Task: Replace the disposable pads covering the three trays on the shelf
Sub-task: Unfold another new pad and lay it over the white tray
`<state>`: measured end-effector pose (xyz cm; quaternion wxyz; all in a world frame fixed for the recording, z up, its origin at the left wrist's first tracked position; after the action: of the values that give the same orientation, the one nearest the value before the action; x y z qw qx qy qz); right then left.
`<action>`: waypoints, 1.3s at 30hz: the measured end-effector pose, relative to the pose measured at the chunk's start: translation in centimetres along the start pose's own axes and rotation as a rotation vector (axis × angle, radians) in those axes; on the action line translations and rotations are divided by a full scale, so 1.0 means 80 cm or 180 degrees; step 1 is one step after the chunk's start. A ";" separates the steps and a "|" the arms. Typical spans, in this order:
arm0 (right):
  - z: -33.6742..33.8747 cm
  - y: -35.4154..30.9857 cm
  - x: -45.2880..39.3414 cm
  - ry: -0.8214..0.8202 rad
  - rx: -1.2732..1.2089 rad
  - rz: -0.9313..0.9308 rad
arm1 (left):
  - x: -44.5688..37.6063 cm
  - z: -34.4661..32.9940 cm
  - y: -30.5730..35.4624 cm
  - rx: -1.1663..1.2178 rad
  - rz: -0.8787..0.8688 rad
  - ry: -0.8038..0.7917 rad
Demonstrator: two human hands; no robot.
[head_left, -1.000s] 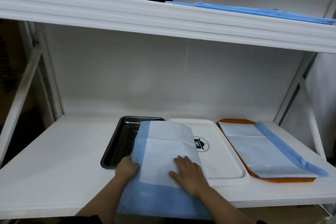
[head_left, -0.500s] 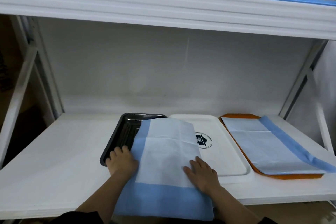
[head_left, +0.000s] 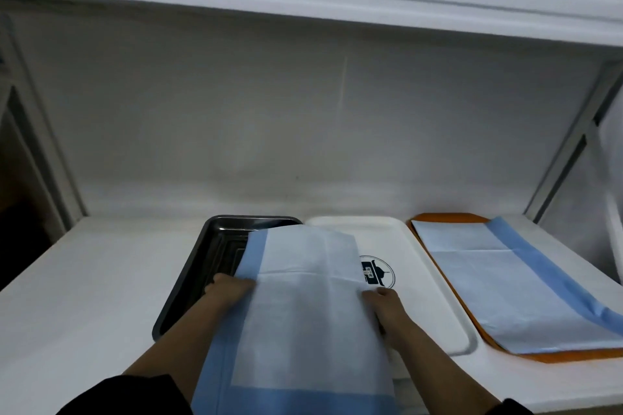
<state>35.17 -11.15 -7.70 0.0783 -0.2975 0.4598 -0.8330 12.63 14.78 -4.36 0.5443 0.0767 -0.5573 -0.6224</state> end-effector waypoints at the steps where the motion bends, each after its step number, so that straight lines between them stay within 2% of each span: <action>1: 0.002 -0.012 0.005 -0.0027 -0.0050 0.0022 | -0.017 0.001 -0.003 0.0174 0.0033 0.0002; 9: -0.008 -0.016 -0.026 -0.0345 -0.0389 -0.0028 | -0.055 -0.005 -0.001 0.0916 0.0048 -0.0241; 13: -0.004 -0.031 -0.026 -0.0278 -0.0309 0.0343 | -0.044 -0.015 0.009 0.1030 0.0033 -0.0360; 18: 0.016 -0.072 -0.006 -0.0164 0.0025 0.1178 | -0.027 -0.015 0.027 0.1270 -0.0207 -0.0463; 22: 0.044 -0.099 0.019 0.0077 0.0307 0.1638 | 0.006 -0.020 0.074 0.0958 -0.1014 -0.0429; 26: 0.082 -0.120 0.046 0.0533 0.0775 0.1872 | 0.060 -0.044 0.119 0.0577 -0.1865 -0.0730; 30: 0.125 -0.117 0.058 0.0763 0.1139 0.1976 | 0.080 -0.076 0.128 0.0026 -0.1781 -0.0832; 34: 0.168 -0.098 0.048 0.0878 0.1371 0.1567 | 0.089 -0.109 0.128 -0.0320 -0.1622 -0.0959; 39: 0.200 -0.083 0.028 0.0957 0.1445 0.1461 | 0.092 -0.147 0.143 -0.0663 -0.1927 -0.0865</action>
<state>43.37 -19.81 5.05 0.2590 -0.0355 0.3242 -0.9092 24.73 4.48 3.96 0.2608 0.0990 -0.5101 -0.8136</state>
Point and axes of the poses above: each hand's wrist, its own x-axis away from the middle knuckle, its own z-axis out of the back of the hand, y = z × x, the point moved 9 cm from there along -x, towards the middle knuckle, and after that the axes turned 12 degrees about x, right-handed, at the moved point
